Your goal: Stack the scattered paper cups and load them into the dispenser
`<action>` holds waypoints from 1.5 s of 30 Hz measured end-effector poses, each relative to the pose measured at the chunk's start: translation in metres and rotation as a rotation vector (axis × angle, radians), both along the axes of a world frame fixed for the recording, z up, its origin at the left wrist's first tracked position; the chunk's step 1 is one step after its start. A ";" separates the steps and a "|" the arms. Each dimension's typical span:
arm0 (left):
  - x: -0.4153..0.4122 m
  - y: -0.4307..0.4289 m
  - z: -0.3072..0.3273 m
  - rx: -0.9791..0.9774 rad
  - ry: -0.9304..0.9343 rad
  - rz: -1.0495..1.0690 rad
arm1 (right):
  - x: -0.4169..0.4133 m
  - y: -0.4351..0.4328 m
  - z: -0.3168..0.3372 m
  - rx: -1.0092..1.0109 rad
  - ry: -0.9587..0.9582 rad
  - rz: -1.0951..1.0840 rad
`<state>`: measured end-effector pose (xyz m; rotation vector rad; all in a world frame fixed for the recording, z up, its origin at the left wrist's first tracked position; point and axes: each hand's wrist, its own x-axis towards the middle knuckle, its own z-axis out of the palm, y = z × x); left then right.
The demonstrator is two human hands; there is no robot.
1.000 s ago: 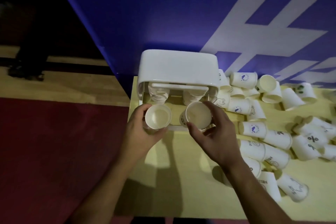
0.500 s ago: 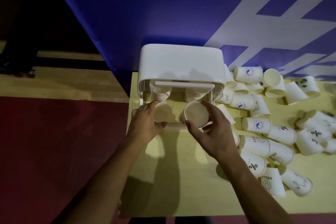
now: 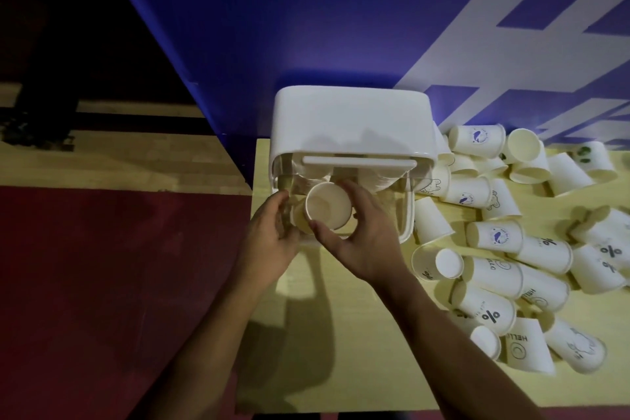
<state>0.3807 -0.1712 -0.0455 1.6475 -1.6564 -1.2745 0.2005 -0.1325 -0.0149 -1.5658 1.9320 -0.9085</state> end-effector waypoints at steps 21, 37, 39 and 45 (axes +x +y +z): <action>-0.015 -0.006 -0.019 -0.102 -0.180 -0.045 | -0.002 -0.007 -0.050 0.342 0.026 0.153; -0.147 0.065 0.074 -0.251 0.051 -0.363 | -0.141 0.101 0.049 0.204 -0.025 -0.255; -0.191 0.069 0.085 -0.263 0.057 -0.445 | -0.179 0.117 0.060 0.185 -0.016 -0.360; -0.316 0.074 0.095 -0.290 0.033 -0.631 | -0.287 0.162 0.072 0.122 -0.036 -0.529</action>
